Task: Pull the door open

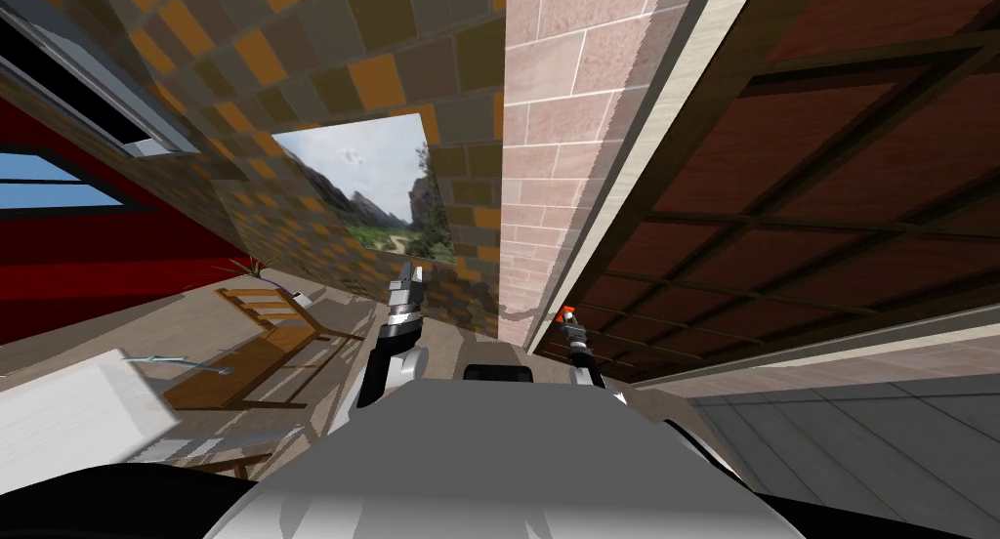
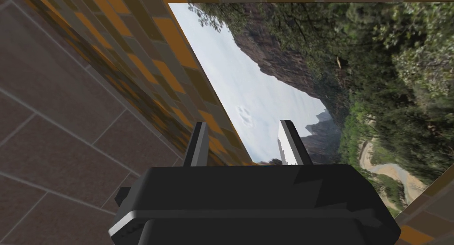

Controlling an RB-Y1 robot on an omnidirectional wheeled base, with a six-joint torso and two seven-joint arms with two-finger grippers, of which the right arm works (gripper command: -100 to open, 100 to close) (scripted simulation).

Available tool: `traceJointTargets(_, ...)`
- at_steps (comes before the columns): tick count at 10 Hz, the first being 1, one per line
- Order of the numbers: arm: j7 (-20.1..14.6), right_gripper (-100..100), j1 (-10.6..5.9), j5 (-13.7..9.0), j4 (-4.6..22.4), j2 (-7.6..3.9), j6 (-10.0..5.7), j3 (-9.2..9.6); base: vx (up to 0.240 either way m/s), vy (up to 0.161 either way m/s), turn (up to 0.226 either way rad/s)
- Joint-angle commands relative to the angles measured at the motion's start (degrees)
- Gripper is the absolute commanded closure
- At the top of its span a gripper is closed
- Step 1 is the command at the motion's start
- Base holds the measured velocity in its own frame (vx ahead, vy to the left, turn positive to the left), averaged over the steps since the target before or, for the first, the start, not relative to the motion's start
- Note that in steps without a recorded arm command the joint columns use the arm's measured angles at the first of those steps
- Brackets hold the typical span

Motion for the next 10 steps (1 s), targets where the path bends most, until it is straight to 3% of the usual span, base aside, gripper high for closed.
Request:
traceJointTargets(1,-1.2,100,0.87,0.5,-0.7,-0.67,-0.48,1.16,-0.192,-0.03,0.12)
traceJointTargets(5,-4.9,100,2.37,1.9,-1.4,-3.12,-2.62,4.55,-0.227,-0.045,0.112)
traceJointTargets(7,-6.3,100,2.93,2.5,-1.7,-4.03,-3.42,5.81,-0.205,-0.043,0.079)
traceJointTargets(8,-5.6,100,2.89,2.3,-1.8,-3.75,-2.8,5.38,-0.089,-0.014,0.017)
traceJointTargets(10,-7.2,100,3.97,3.1,-1.9,-4.8,-4.35,6.8,-0.137,-0.048,0.098)
